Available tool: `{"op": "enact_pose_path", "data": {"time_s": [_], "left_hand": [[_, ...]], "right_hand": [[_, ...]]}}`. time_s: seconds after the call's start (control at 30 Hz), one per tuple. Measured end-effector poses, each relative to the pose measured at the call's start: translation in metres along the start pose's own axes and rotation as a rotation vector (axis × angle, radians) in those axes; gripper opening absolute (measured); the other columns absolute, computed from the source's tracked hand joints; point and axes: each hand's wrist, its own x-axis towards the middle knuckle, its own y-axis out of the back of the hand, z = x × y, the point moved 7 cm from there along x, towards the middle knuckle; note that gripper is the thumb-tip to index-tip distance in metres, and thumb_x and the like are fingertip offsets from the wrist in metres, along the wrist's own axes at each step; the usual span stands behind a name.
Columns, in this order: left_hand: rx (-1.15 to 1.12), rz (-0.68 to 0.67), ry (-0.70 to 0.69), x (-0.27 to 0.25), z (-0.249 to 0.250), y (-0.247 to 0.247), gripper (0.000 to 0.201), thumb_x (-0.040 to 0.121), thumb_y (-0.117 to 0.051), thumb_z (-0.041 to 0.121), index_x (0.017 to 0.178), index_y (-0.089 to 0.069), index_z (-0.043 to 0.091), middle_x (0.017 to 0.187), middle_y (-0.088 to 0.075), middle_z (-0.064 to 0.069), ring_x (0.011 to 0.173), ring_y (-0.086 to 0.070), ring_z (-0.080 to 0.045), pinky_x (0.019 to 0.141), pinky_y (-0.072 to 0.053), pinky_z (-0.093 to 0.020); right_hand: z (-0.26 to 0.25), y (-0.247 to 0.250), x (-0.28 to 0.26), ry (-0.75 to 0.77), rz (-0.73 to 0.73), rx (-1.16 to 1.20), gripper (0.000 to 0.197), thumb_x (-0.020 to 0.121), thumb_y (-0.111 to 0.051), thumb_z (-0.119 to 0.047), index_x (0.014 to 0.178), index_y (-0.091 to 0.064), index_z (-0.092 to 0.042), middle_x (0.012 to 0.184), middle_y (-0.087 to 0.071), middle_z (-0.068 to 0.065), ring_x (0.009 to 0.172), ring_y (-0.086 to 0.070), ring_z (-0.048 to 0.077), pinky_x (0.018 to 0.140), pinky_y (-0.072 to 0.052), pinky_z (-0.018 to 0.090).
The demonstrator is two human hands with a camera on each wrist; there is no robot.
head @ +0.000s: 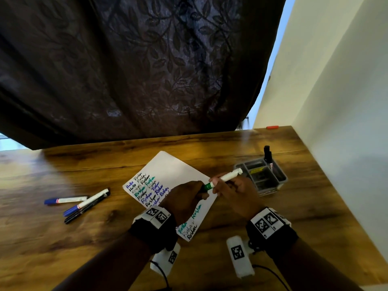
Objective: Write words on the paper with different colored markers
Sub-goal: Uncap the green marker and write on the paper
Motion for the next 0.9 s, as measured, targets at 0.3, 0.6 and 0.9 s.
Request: {"op": "enact_pose_path", "data": {"time_s": [0.3, 0.6, 0.9], "left_hand": [[0.008, 0.014, -0.078, 0.017, 0.015, 0.001, 0.018, 0.100, -0.044, 0.038, 0.093, -0.051, 0.022, 0.091, -0.056, 0.005, 0.081, -0.054, -0.014, 0.068, -0.035, -0.028], [-0.295, 0.127, -0.113, 0.025, 0.009, 0.004, 0.014, 0.088, -0.061, 0.046, 0.095, -0.065, 0.034, 0.084, -0.062, 0.016, 0.080, -0.056, 0.003, 0.064, -0.038, -0.010], [-0.412, 0.089, -0.236, 0.062, 0.057, -0.002, 0.022, 0.084, -0.067, 0.045, 0.103, -0.057, 0.040, 0.094, -0.064, 0.010, 0.083, -0.059, -0.004, 0.069, -0.046, -0.016]], "right_hand": [[0.000, 0.018, -0.003, -0.036, 0.055, 0.143, 0.013, 0.091, -0.065, -0.015, 0.094, -0.075, -0.007, 0.073, -0.075, 0.003, 0.065, -0.069, 0.013, 0.066, -0.056, 0.022], [0.019, 0.059, -0.021, -0.142, 0.093, 0.060, 0.014, 0.073, -0.085, -0.020, 0.079, -0.075, -0.027, 0.078, -0.075, -0.006, 0.071, -0.069, 0.007, 0.062, -0.056, 0.025], [0.003, 0.075, -0.018, 0.108, -0.024, -0.492, 0.022, 0.083, -0.075, -0.033, 0.101, -0.074, -0.021, 0.088, -0.074, -0.006, 0.079, -0.066, 0.002, 0.067, -0.052, 0.016]]}}
